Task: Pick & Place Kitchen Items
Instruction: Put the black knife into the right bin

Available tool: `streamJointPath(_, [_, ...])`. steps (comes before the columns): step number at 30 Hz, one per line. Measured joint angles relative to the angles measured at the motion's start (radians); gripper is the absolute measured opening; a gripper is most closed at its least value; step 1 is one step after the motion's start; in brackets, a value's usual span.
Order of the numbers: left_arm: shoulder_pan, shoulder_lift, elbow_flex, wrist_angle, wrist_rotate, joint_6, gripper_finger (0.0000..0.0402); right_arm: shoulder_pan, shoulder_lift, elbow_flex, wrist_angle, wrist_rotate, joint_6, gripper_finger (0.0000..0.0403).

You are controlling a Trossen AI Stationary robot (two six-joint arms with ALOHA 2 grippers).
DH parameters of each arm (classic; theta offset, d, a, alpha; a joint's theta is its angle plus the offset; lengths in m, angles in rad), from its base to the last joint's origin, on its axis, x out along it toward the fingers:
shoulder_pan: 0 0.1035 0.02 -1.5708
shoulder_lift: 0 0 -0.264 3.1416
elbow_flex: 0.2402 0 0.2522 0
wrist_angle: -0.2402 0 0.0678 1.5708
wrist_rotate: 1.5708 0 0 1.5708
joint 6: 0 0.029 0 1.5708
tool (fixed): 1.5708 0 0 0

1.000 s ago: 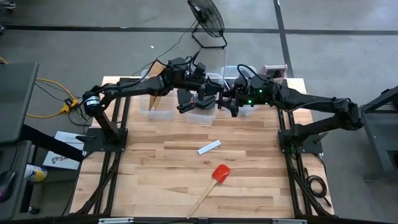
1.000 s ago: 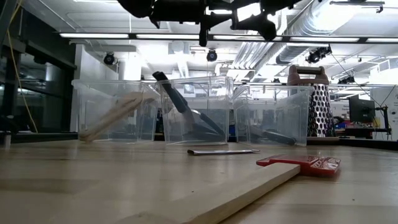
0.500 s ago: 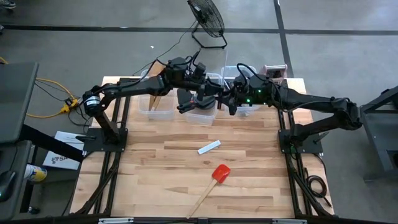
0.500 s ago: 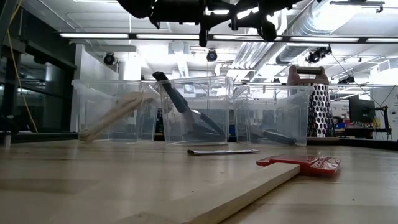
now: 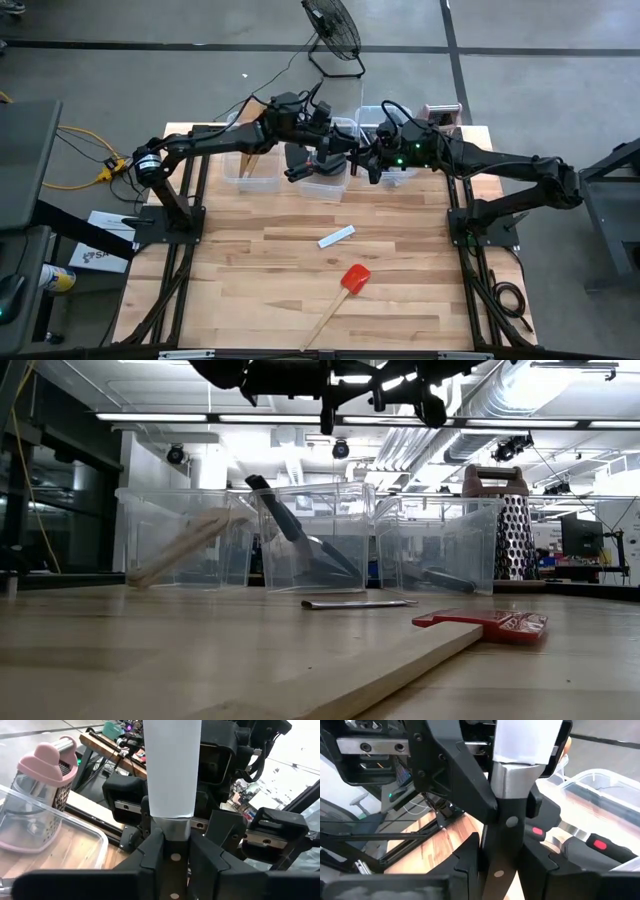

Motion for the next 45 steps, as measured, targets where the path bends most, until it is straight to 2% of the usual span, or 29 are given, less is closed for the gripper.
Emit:
streamJointPath(6, [0.0,0.0,0.0,0.001,-0.001,-0.01,0.0151,-0.002,0.001,0.0,-0.008,0.01,-0.007,0.0091])
streamJointPath(10, [0.0,0.0,0.0,0.0,-0.005,-0.006,0.0177,-0.004,0.001,0.0,-0.023,0.036,0.011,0.0091])
streamJointPath(19, [0.062,0.0,0.0,-0.081,0.001,-0.005,0.0183,-0.037,-0.005,0.0,-0.114,0.07,0.087,0.0091])
streamJointPath(29, [0.111,0.0,0.0,-0.198,0.074,-0.028,0.0184,-0.147,-0.021,0.0,-0.298,0.059,0.12,0.0091])
streamJointPath(45, [0.11,0.0,0.0,-0.239,0.075,-0.018,0.0184,-0.304,-0.015,0.03,-0.593,0.064,-0.036,0.0091])
